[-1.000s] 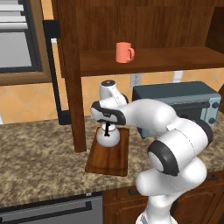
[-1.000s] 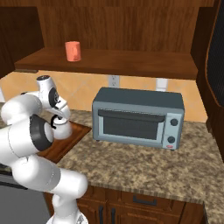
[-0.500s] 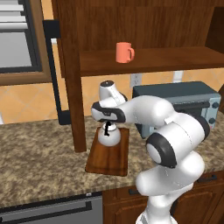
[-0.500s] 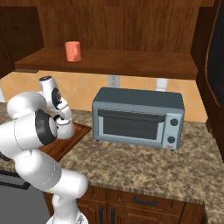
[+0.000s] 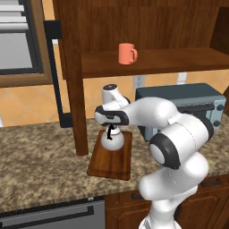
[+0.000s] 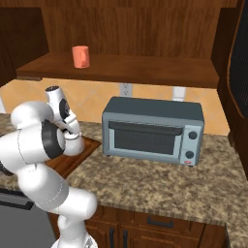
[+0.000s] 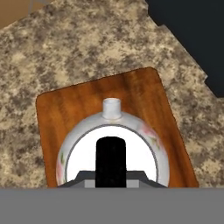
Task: Pick the kettle from the counter and place it on the tray. Then pick the mug from the cabinet and place it on the tray. Then close the cabinet doors.
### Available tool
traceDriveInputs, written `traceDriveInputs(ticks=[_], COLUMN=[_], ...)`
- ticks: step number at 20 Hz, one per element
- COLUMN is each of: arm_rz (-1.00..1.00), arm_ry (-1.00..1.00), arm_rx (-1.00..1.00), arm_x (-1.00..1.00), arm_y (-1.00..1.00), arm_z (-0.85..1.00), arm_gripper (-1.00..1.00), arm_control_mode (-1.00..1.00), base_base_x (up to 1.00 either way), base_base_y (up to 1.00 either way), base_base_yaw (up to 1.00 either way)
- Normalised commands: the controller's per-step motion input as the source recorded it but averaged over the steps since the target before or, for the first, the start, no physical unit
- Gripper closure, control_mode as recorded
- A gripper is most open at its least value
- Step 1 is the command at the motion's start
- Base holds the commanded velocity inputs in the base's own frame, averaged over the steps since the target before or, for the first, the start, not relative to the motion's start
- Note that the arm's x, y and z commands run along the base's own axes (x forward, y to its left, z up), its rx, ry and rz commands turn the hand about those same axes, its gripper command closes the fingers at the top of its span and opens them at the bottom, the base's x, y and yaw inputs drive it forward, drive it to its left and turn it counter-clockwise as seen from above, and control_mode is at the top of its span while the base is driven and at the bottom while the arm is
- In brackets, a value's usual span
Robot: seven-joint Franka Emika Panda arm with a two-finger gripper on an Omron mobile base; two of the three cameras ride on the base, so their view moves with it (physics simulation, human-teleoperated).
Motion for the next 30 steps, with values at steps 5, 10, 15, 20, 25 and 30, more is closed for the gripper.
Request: traceDriveInputs(ticks=[5, 10, 15, 20, 25, 30], arm_rz=[-0.04, -0.06, -0.05, -0.06, -0.05, 0.00], arm_ry=[0.00, 0.00, 0.00, -0.01, -0.07, -0.13], arm_rx=[0.00, 0.00, 0.00, 0.00, 0.00, 0.00], arm_x=[0.00, -0.06, -0.04, -0.34, -0.61, -0.73], arm_y=[-0.02, -0.01, 0.00, 0.00, 0.00, -0.11], arm_z=[-0.33, -0.06, 0.00, 0.13, 0.38, 0.72], arm_gripper=[-1.00, -1.00, -1.00, -1.00, -1.00, -1.00], arm_control_mode=[-1.00, -1.00, -1.00, -1.00, -1.00, -1.00], base_base_x=[0.00, 0.00, 0.00, 0.00, 0.00, 0.00], base_base_y=[0.00, 0.00, 0.00, 0.00, 0.00, 0.00], base_base_yaw=[0.00, 0.00, 0.00, 0.00, 0.00, 0.00])
